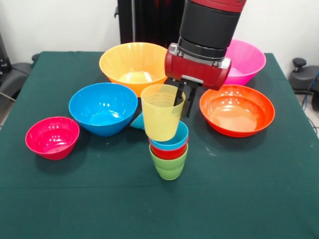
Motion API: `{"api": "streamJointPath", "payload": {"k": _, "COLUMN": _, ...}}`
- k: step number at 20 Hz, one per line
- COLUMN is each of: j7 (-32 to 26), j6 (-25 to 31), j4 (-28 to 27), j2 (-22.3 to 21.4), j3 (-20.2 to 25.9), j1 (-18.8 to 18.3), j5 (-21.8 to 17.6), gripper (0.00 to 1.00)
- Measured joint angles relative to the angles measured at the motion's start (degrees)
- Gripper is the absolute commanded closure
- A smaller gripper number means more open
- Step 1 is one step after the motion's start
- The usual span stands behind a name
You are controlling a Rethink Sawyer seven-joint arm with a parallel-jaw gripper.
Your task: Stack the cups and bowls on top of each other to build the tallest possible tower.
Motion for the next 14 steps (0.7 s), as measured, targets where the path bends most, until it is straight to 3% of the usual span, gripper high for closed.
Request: {"api": "streamJointPath", "payload": {"k": 14, "j7": 0.02, "j6": -2.36, "j4": 1.92, "j2": 0.04, "j3": -0.04, "j1": 0.01, "j5": 0.71, "gripper": 1.0}}
